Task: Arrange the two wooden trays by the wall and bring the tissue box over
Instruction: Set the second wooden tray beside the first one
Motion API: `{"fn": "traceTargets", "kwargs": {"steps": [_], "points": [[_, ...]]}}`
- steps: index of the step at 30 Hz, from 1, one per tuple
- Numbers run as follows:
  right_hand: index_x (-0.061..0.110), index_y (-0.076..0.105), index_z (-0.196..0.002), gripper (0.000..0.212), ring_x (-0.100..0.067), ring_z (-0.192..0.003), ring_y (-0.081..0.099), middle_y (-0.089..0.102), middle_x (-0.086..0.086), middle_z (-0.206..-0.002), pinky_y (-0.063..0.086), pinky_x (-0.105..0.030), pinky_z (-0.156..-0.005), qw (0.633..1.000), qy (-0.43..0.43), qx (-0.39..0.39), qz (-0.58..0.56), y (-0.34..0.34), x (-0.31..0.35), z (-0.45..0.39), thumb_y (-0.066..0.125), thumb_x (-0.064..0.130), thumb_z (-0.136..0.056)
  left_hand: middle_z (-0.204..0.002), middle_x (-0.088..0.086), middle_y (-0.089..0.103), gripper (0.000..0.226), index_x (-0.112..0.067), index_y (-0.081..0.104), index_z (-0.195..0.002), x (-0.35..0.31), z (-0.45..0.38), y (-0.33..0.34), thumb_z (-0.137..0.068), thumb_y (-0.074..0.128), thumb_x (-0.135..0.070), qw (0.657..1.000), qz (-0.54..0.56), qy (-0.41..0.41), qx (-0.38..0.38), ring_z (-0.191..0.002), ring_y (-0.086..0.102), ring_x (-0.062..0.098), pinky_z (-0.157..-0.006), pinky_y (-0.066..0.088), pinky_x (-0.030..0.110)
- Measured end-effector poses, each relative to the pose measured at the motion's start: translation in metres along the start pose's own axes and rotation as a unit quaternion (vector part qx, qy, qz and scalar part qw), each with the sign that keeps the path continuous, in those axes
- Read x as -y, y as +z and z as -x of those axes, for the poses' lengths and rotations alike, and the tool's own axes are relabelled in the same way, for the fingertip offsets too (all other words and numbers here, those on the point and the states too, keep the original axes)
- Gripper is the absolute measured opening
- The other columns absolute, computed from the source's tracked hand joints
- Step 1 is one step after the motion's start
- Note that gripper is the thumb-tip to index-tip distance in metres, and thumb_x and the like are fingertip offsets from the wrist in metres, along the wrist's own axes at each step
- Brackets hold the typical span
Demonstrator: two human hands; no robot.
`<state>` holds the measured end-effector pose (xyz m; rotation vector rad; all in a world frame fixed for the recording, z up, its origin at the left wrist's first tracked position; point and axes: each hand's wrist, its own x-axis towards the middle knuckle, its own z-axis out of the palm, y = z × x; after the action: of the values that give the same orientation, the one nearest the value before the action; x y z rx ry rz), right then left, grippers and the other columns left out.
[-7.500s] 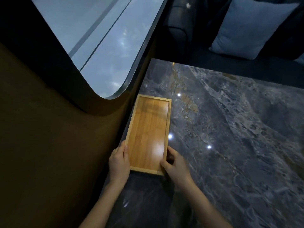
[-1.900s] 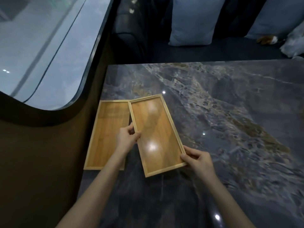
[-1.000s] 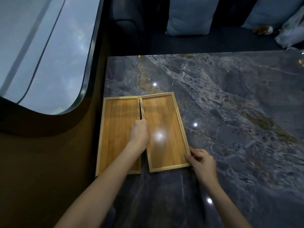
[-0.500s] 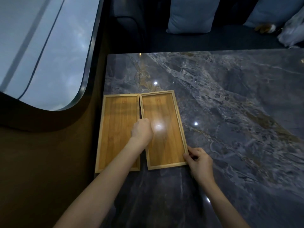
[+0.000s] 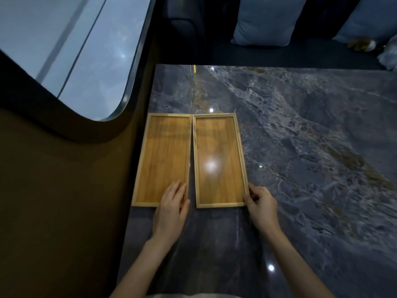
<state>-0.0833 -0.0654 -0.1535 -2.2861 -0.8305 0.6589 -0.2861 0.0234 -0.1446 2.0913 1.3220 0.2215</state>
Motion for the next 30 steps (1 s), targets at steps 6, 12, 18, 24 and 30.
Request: {"fn": "traceTargets", "kwargs": {"steps": [6,12,18,24,30], "points": [[0.004,0.059,-0.116,0.033,-0.021,-0.087,0.056,0.062,-0.016,-0.104,0.044,-0.031,-0.084,1.0,0.005,-0.001,-0.009,0.004,0.002,0.004,0.06,0.006,-0.083,-0.147,0.007,0.036,0.05,-0.009,0.033,-0.137,0.02,0.008,0.011,-0.09,0.051,-0.014,0.996,-0.04,0.074,-0.008,-0.136,0.025,0.014,-0.113,0.013,0.036],[0.006,0.061,-0.115,0.034,-0.023,-0.086,0.057,0.062,-0.016,-0.098,0.039,-0.025,-0.08,1.0,-0.007,0.005,-0.016,0.011,0.005,0.012,0.062,0.006,-0.081,-0.145,0.003,0.038,0.058,-0.013,0.031,-0.138,0.027,0.008,0.016,-0.087,0.058,-0.019,0.991,-0.076,0.109,-0.005,-0.136,0.028,0.018,-0.112,0.018,0.041],[0.002,0.058,-0.117,0.036,-0.015,-0.086,0.052,0.062,-0.015,-0.102,0.035,-0.02,-0.082,1.0,0.003,0.0,-0.021,0.012,0.006,0.013,0.062,0.007,-0.082,-0.136,0.008,0.054,0.058,-0.012,0.044,-0.132,0.028,0.007,0.018,-0.079,0.067,-0.009,0.983,-0.137,0.126,-0.011,-0.127,0.048,0.028,-0.104,0.033,0.044],[0.0,0.059,-0.115,0.035,-0.018,-0.086,0.054,0.062,-0.017,-0.104,0.039,-0.025,-0.082,1.0,-0.005,0.005,-0.02,0.011,0.006,0.012,0.063,0.006,-0.081,-0.125,0.007,0.064,0.056,-0.013,0.058,-0.121,0.027,0.003,0.014,-0.069,0.077,-0.013,0.964,-0.218,0.15,-0.01,-0.114,0.061,0.026,-0.09,0.052,0.038],[-0.002,0.058,-0.115,0.036,-0.017,-0.086,0.054,0.062,-0.017,-0.106,0.04,-0.025,-0.082,1.0,-0.005,0.009,-0.022,0.012,0.004,0.01,0.063,0.005,-0.08,-0.119,0.007,0.067,0.057,-0.013,0.062,-0.116,0.026,0.001,0.011,-0.062,0.082,-0.015,0.953,-0.26,0.155,0.001,-0.107,0.064,0.025,-0.083,0.055,0.034]]}}
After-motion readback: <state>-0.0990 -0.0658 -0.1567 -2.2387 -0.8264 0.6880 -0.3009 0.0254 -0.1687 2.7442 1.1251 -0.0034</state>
